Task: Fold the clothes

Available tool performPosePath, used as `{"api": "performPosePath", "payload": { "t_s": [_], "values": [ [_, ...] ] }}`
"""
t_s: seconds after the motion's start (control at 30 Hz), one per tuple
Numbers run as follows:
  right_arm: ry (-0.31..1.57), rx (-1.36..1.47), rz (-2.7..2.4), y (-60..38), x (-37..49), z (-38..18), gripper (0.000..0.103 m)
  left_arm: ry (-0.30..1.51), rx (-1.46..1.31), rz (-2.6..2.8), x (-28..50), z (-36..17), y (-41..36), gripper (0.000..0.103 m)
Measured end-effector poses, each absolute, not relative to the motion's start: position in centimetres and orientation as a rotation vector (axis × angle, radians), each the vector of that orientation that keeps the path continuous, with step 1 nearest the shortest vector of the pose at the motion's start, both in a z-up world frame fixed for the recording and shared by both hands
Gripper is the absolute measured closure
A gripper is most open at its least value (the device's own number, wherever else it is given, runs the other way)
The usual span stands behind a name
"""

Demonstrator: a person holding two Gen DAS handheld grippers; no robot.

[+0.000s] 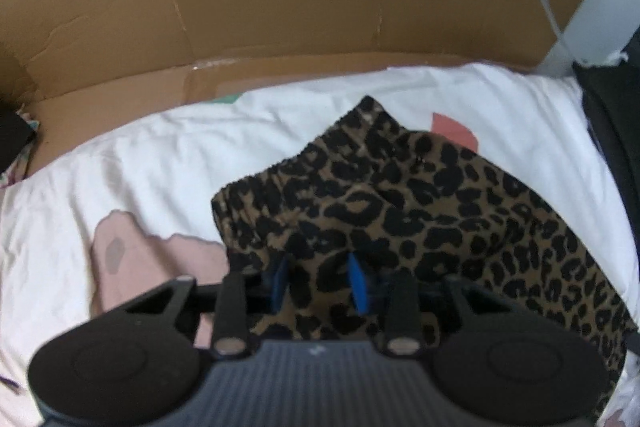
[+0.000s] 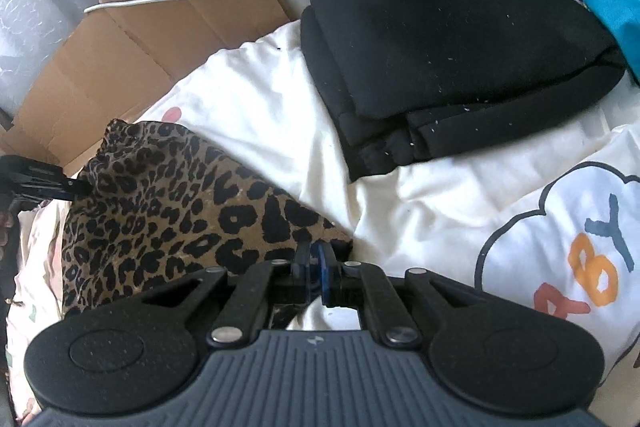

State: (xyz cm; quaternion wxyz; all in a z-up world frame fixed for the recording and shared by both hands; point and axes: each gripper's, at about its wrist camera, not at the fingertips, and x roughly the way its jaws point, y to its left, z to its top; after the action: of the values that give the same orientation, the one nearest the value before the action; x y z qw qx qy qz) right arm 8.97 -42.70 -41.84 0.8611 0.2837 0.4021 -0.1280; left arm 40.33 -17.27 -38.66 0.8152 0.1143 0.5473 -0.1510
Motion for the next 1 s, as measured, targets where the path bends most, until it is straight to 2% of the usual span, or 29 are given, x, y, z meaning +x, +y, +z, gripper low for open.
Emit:
{"api": "performPosePath", "payload": {
  "t_s": [0.13,0.2,0.3,0.57,0.67,0.73,1.0],
  "values": [
    [0.867,0.533,-0.257,-41.9,9.3,-41.7,0.096,1.168,0.268,-0.313,41.1,-40.4,-17.4,0.06],
    [0.895,0.503,-0.265,-41.5,9.6,-42.1,0.09,1.169,0.267,-0.306,41.2,-41.1,-17.6,0.057],
    [0.92,0.431,-0.257,-41.0,9.9,-42.3,0.09,1.181,0.255,-0.293,41.3,-41.0,-17.8,0.055],
    [0.975,0.373,-0.241,-40.1,10.8,-39.3,0.088,1.131,0.203,-0.316,38.4,-35.0,-17.0,0.054],
    [0.94,0.386,-0.208,-39.8,10.4,-37.0,0.079,1.124,0.211,-0.325,36.9,-32.6,-16.6,0.048],
    [0.91,0.373,-0.207,-39.3,10.1,-35.3,0.061,1.118,0.214,-0.33,35.9,-31.1,-16.3,0.048],
    [0.842,0.372,-0.163,-37.9,9.1,-29.4,0.052,1.081,0.179,-0.344,32.7,-24.8,-14.0,0.044]
  ]
}}
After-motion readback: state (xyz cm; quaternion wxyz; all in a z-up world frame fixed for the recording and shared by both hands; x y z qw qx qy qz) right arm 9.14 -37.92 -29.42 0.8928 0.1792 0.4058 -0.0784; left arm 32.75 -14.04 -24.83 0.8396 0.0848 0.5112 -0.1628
